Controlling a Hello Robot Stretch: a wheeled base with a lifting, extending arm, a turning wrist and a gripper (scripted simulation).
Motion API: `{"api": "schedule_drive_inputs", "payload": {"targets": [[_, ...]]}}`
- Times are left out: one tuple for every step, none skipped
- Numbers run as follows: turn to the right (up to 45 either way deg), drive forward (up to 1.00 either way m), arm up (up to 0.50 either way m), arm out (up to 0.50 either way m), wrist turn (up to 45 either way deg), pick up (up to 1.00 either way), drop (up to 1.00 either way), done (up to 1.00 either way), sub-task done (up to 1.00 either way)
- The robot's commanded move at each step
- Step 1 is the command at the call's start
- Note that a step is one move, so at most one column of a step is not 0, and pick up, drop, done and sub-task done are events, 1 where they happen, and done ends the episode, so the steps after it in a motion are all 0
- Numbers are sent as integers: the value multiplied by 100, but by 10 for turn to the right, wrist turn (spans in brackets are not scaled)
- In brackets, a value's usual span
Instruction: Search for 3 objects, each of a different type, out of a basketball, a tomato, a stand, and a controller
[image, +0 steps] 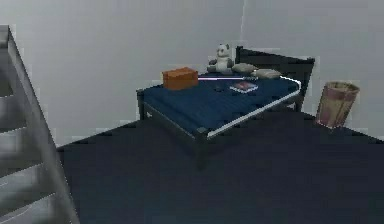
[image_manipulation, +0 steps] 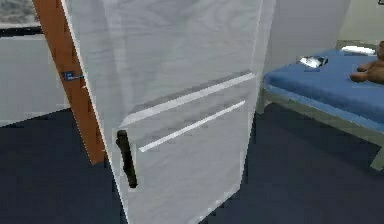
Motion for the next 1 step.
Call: {"api": "schedule_drive_inputs", "payload": {"targets": [[0,65,0,0,0,0,0,0,0]]}}
